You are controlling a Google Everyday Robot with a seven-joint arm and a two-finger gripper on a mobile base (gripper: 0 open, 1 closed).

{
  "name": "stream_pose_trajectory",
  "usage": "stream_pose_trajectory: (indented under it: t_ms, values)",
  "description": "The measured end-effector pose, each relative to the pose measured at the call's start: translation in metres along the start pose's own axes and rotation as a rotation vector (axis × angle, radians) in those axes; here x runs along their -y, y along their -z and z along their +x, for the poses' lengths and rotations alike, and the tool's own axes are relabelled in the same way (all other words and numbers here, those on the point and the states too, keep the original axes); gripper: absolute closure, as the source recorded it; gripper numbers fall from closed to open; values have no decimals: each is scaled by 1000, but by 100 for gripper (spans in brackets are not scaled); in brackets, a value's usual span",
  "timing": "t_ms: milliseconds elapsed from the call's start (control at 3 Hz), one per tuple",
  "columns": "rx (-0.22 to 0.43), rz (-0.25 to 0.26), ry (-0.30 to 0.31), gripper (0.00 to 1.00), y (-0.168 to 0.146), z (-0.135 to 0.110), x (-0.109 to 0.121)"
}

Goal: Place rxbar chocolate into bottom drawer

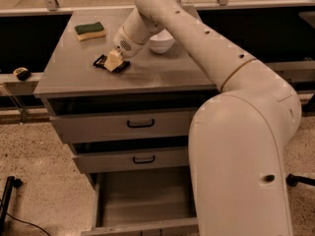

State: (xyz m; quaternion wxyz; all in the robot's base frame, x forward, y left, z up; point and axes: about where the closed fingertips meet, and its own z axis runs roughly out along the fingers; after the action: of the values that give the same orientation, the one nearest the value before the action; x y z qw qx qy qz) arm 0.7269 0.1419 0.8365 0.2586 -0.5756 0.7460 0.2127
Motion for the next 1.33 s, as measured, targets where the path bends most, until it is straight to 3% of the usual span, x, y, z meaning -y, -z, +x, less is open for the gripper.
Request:
stream_pose_trajectory:
  t_ms: [333,667,1000,1333]
  values:
    - [226,-126,97,100,7,-40,-28]
    - [404,-242,260,100,36,-77,-63]
    - [412,-270,369,100,72,-74,-95]
    - [159,-290,393,100,83,-8,-128]
